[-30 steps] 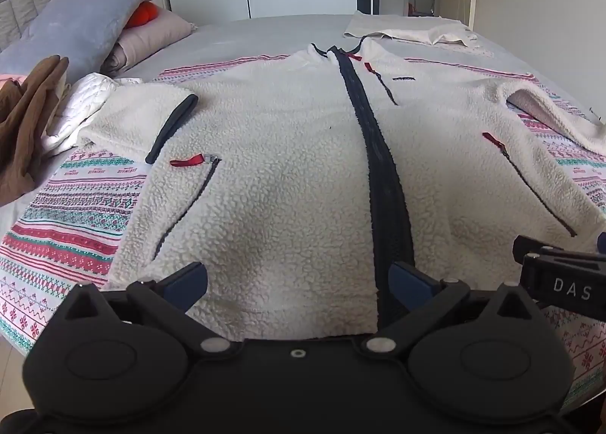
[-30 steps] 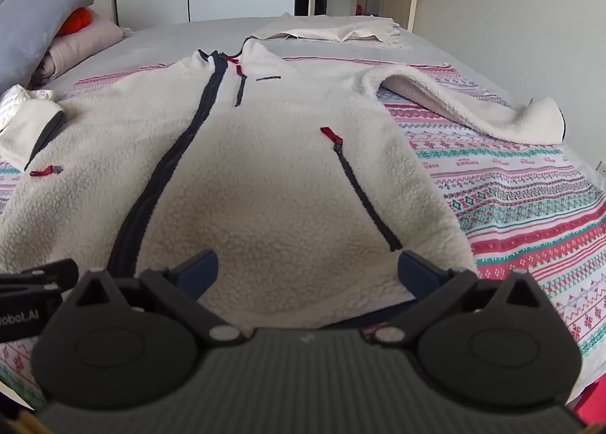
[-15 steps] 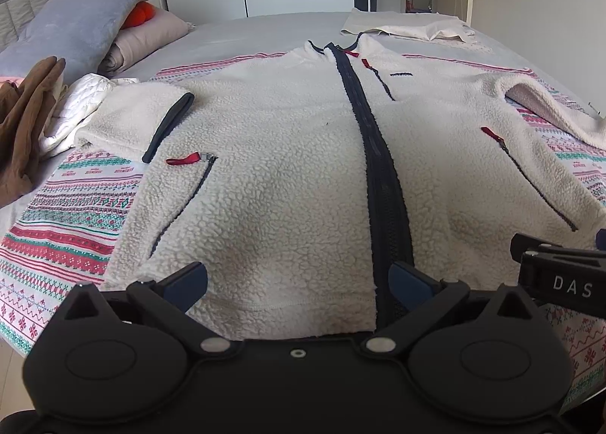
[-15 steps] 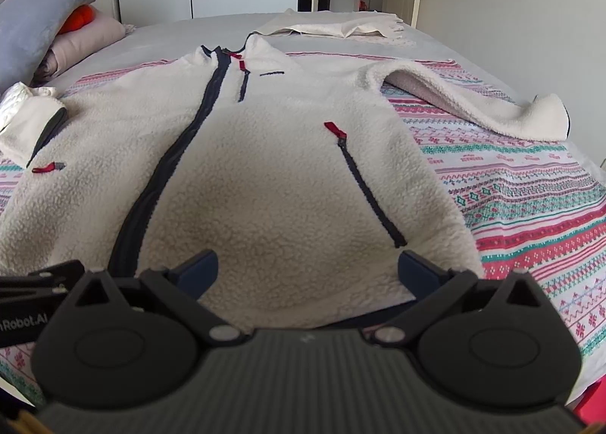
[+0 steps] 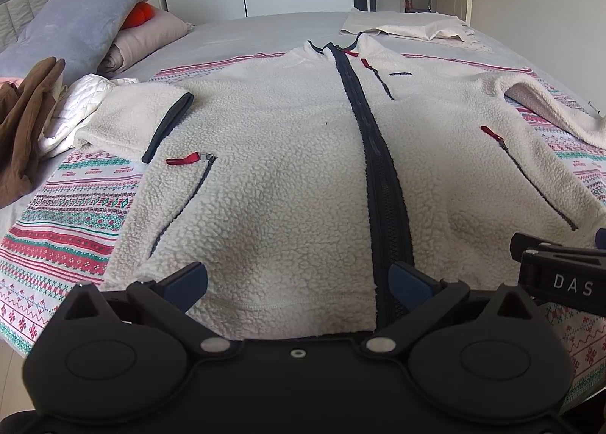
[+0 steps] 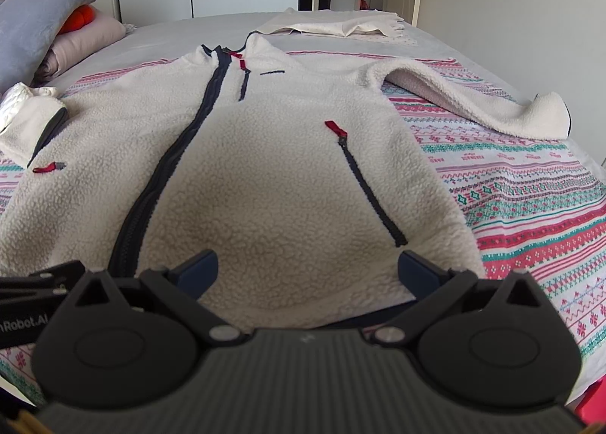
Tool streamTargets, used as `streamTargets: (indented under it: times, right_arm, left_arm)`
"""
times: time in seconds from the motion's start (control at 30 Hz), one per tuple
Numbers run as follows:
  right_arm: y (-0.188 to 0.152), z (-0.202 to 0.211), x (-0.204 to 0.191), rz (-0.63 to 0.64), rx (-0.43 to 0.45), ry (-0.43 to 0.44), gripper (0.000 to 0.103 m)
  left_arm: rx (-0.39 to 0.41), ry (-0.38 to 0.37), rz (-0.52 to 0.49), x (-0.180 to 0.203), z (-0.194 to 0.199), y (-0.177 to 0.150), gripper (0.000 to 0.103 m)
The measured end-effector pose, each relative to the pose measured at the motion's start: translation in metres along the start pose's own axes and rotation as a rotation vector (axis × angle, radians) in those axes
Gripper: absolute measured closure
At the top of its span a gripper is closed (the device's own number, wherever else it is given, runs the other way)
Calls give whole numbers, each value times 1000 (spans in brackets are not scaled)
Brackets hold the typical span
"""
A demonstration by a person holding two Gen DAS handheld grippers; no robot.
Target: Fold large clothes
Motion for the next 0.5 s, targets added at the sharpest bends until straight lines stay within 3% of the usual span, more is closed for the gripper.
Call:
streamTargets:
  times: [0.5]
  right_arm:
    - [-1, -1, 0, 0, -2, 1, 0]
  left_arm:
    - [0, 0, -1, 0, 0, 0, 0]
Point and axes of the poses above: each gripper's, at about its wrist camera, not at the fingertips, and z roughly against the way its jaws point, x to its right, y to its top, the point moved 5 cm from there along -z, roughly the way its jaws point, and after that the axes turned 1 degree about y, right-handed, at the moved point
